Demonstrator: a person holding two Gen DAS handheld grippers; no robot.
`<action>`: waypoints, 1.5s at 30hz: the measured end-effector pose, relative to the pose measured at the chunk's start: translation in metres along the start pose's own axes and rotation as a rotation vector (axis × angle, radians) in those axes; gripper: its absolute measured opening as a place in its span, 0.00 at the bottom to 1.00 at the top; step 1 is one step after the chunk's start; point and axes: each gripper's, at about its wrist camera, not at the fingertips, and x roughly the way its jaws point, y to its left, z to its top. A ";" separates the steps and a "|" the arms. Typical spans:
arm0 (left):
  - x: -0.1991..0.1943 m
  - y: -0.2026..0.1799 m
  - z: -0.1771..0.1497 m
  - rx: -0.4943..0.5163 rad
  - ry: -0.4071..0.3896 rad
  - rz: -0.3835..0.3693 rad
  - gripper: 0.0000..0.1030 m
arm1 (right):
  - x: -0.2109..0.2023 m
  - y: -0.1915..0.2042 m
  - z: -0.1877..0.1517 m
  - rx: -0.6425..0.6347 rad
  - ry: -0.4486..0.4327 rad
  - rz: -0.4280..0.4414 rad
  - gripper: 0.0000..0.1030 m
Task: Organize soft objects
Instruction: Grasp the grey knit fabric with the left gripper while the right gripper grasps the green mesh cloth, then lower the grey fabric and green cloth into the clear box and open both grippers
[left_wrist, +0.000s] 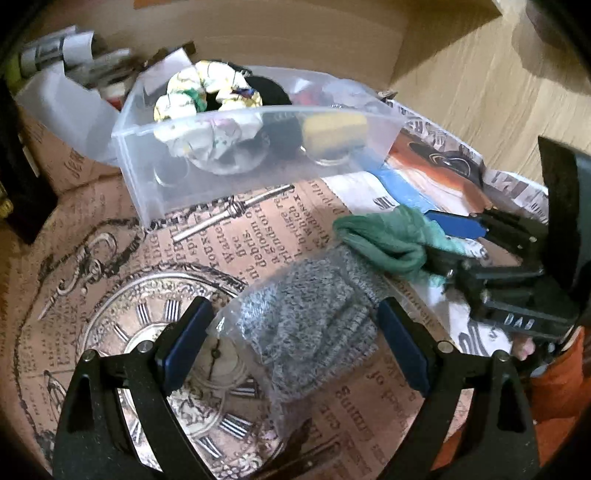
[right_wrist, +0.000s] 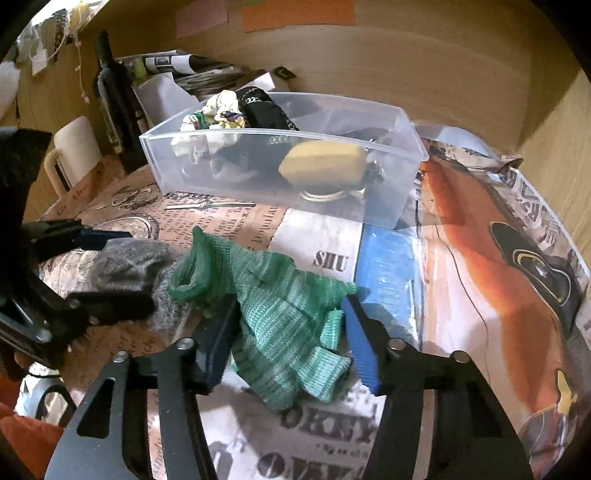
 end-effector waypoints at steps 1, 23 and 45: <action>0.000 -0.001 0.000 0.001 -0.004 0.002 0.89 | -0.001 -0.002 0.000 0.007 -0.009 0.002 0.41; -0.049 0.005 0.044 -0.009 -0.222 0.013 0.31 | -0.054 -0.014 0.045 0.030 -0.276 -0.013 0.20; -0.056 0.018 0.139 -0.033 -0.380 0.080 0.31 | -0.054 -0.031 0.120 0.028 -0.428 -0.092 0.21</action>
